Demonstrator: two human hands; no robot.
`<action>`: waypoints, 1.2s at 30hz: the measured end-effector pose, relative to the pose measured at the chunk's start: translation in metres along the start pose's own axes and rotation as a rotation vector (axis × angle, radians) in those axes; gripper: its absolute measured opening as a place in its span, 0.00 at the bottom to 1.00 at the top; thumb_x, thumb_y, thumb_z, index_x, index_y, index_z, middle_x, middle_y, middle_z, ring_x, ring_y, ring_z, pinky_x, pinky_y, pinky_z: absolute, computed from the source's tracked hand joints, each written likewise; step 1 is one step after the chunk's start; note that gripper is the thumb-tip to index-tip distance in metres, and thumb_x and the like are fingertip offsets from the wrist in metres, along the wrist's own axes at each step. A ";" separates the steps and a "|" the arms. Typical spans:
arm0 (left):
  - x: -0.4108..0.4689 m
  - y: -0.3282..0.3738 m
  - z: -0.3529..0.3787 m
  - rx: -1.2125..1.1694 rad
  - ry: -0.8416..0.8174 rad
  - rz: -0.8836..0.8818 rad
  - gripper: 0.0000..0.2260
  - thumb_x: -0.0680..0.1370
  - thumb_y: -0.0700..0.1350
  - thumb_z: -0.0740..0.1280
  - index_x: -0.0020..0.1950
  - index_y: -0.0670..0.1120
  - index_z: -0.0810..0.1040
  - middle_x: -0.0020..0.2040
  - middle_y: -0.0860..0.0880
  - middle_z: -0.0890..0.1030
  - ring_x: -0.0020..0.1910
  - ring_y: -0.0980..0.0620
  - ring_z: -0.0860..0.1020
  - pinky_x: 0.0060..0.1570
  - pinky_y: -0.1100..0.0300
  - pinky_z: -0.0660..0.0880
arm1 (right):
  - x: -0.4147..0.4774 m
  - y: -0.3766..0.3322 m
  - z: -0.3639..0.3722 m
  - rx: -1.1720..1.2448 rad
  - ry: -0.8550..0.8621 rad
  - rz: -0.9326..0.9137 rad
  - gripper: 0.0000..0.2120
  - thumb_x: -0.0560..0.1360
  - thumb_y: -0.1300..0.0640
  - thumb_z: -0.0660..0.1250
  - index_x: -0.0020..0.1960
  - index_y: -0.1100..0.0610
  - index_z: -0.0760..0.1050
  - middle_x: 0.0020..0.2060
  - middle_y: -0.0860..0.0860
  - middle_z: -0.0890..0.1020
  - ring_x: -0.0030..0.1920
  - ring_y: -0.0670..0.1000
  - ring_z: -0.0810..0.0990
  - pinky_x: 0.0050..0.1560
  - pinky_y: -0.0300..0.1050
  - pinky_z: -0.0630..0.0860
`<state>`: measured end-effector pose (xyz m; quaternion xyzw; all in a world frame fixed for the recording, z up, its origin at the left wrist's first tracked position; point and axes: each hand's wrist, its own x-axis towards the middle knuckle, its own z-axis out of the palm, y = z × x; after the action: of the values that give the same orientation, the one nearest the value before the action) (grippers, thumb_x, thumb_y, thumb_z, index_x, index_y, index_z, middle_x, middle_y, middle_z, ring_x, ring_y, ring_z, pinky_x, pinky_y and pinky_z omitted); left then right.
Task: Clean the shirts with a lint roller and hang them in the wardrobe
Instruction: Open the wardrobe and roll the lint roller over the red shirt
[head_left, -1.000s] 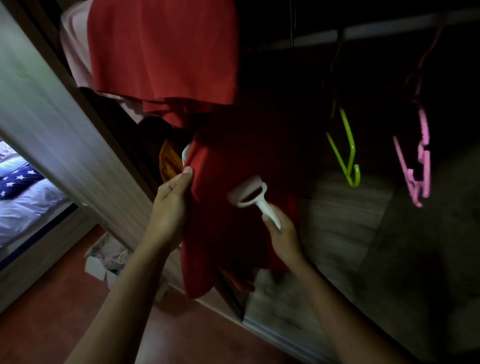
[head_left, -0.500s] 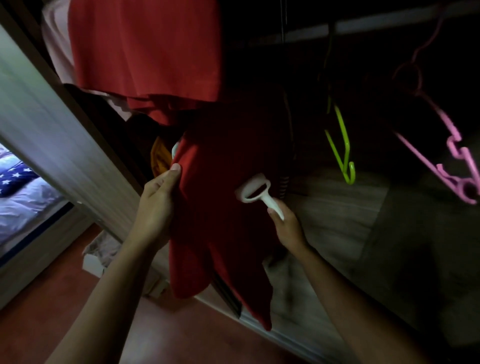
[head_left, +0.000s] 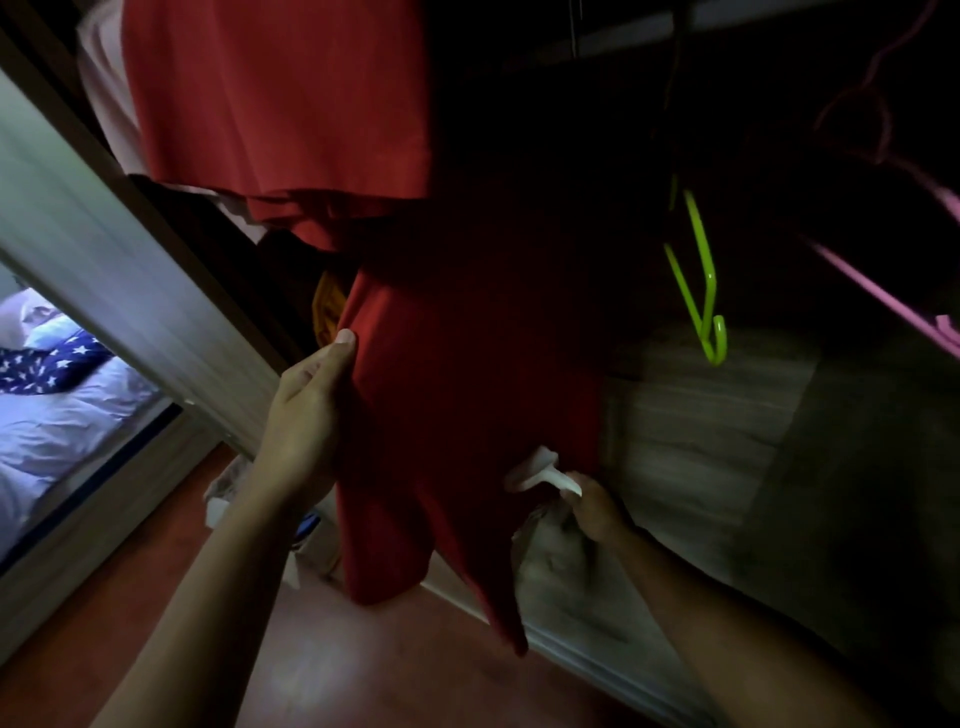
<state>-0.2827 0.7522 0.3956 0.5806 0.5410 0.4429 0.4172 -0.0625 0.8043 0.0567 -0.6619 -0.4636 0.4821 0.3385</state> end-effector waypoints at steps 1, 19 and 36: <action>0.001 0.000 -0.001 0.004 0.003 0.000 0.20 0.86 0.52 0.54 0.51 0.41 0.80 0.32 0.51 0.84 0.28 0.59 0.81 0.28 0.68 0.75 | 0.002 -0.009 -0.003 -0.003 0.009 -0.043 0.19 0.83 0.62 0.60 0.73 0.63 0.67 0.68 0.60 0.74 0.68 0.57 0.73 0.55 0.32 0.64; 0.002 -0.001 -0.007 0.001 0.004 0.008 0.20 0.86 0.51 0.53 0.43 0.47 0.80 0.30 0.53 0.82 0.27 0.60 0.80 0.26 0.70 0.74 | 0.011 -0.210 -0.105 0.314 0.448 -0.729 0.18 0.80 0.68 0.60 0.69 0.62 0.71 0.60 0.54 0.78 0.61 0.46 0.77 0.57 0.24 0.69; 0.010 -0.002 -0.015 0.023 0.040 -0.002 0.20 0.85 0.53 0.56 0.47 0.45 0.82 0.37 0.48 0.85 0.35 0.55 0.84 0.31 0.66 0.77 | 0.085 -0.062 -0.055 0.076 0.199 -0.268 0.19 0.83 0.59 0.59 0.73 0.62 0.69 0.68 0.58 0.75 0.69 0.55 0.72 0.66 0.44 0.68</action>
<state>-0.2974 0.7623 0.3981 0.5759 0.5546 0.4479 0.4001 -0.0195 0.9057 0.1016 -0.6252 -0.4932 0.3819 0.4690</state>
